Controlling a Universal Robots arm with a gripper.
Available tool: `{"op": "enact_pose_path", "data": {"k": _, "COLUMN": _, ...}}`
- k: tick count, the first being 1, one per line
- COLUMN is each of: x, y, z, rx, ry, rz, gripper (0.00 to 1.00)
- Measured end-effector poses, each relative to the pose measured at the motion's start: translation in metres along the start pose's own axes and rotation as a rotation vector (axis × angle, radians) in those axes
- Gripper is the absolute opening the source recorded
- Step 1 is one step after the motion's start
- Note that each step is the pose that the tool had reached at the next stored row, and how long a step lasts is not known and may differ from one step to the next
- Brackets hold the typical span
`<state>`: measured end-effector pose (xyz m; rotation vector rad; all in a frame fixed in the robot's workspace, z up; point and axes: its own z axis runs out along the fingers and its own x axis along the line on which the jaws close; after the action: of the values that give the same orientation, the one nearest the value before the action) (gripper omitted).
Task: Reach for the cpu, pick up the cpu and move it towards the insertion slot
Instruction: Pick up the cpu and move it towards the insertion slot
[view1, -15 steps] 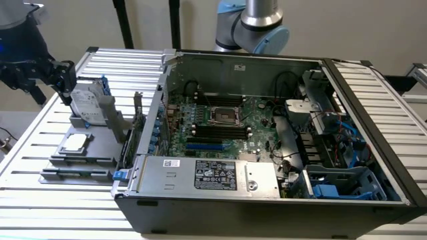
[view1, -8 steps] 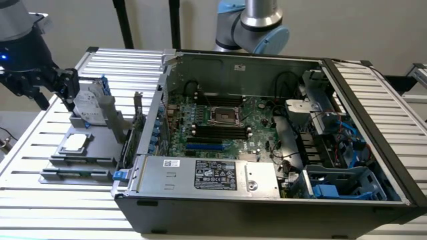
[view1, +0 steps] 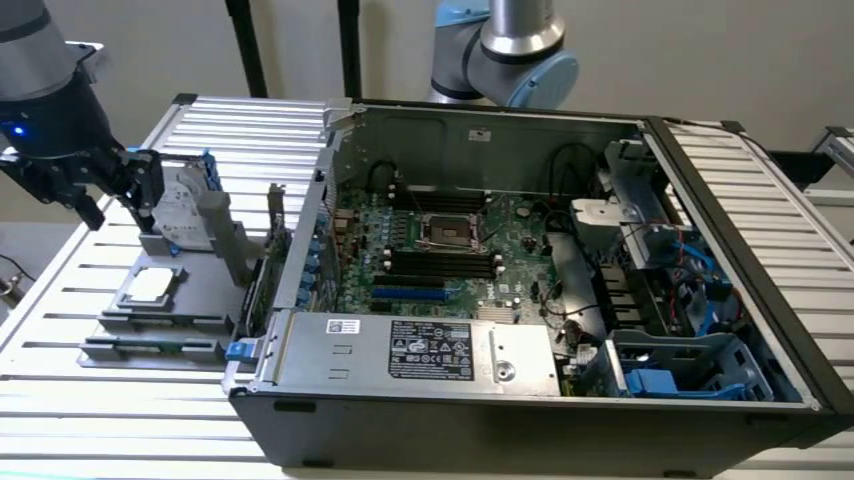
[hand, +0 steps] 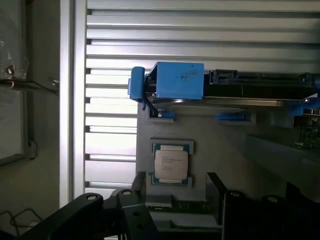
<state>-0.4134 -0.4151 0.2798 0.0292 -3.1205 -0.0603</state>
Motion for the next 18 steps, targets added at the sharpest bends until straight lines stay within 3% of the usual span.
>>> {"op": "enact_pose_path", "data": {"k": 18, "x": -0.001, "y": -0.0047, "z": 0.0326, "rx": 0.0000, "ry": 0.0000, "rz": 0.000, "gripper": 0.60}}
